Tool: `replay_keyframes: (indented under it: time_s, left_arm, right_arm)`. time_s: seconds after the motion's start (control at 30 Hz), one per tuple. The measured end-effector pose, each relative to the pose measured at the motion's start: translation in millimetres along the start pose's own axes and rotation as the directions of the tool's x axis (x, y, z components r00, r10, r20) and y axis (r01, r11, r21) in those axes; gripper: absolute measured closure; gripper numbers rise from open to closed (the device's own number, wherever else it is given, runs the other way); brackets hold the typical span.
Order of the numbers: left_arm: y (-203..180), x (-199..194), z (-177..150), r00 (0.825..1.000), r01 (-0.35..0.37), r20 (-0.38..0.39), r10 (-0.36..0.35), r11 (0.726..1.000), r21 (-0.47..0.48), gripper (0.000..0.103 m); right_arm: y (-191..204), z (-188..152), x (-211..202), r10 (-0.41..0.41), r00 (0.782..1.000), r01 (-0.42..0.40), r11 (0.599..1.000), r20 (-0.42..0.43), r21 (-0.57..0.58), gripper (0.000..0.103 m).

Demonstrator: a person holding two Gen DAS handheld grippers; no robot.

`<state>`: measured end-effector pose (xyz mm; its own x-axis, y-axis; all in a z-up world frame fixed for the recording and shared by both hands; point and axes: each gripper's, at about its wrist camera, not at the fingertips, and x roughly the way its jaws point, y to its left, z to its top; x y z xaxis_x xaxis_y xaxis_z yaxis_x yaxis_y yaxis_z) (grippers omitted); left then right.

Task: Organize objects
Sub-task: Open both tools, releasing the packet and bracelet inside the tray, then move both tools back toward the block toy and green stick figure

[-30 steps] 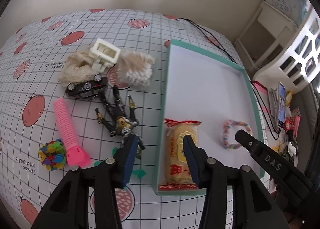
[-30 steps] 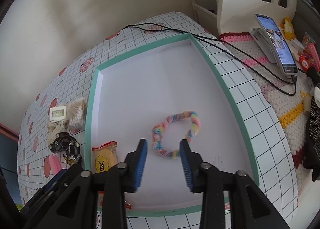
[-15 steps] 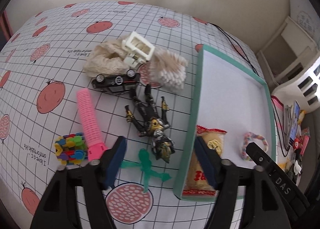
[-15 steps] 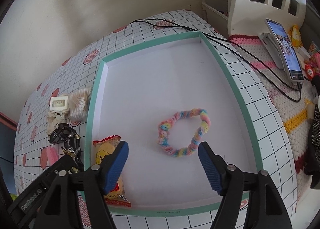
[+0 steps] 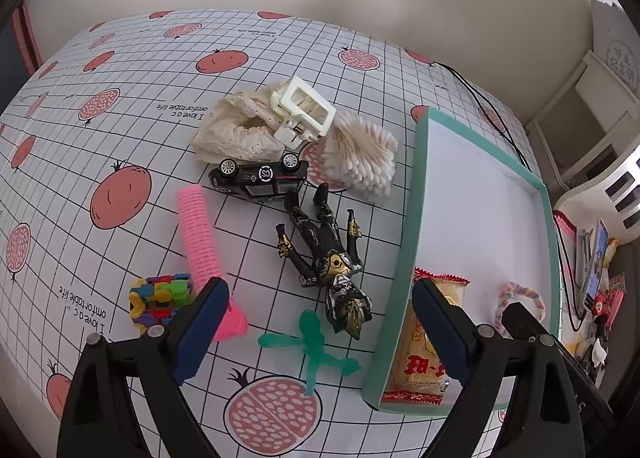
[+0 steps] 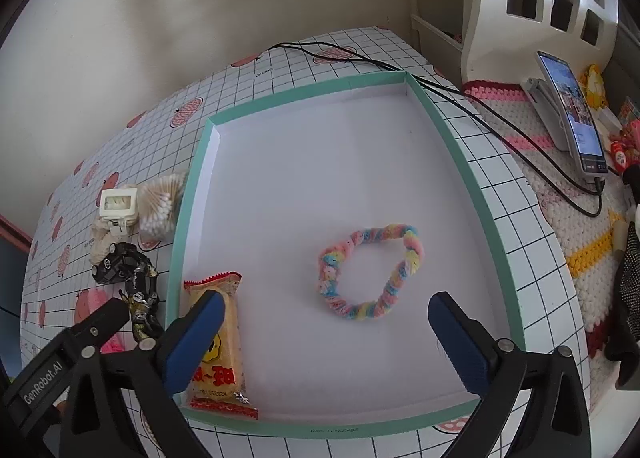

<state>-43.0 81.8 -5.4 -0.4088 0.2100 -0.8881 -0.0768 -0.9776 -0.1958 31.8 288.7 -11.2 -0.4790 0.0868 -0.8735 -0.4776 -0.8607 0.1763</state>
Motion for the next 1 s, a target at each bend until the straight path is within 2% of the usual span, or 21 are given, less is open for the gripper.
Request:
replay_keyframes:
  time_s: [0.1,0.37,0.6,0.8,1.0]
  left_arm:
    - [1.6,-0.6,-0.6,1.000,0.011,0.000,-0.011,1.000,-0.005,0.004]
    - [4.3,-1.3,1.5,1.000,0.027,-0.003,-0.027,1.000,0.000,0.003]
    - [23.7,-3.9,6.9,0.997,0.082,-0.004,-0.082,0.994,-0.075,0.003]
    - [45.0,-10.4,13.8,0.999,0.050,0.016,-0.049,0.996,-0.072,0.003]
    - [81.7,-2.5,17.0,0.999,-0.009,-0.043,0.004,0.994,-0.113,0.003]
  right_arm:
    - [0.4,0.0,0.6,-0.005,1.000,0.005,1.000,0.000,-0.006,0.000]
    - [1.2,0.3,0.1,-0.006,1.000,0.006,1.000,0.000,-0.003,0.000]
    - [24.6,-2.2,-6.1,0.057,0.998,-0.055,0.994,0.020,-0.093,0.000]
    - [45.9,-5.8,-0.7,0.086,0.996,-0.087,0.988,-0.013,-0.125,0.000]
    - [61.6,-8.7,-1.6,0.129,0.991,-0.132,0.979,-0.032,-0.156,0.000]
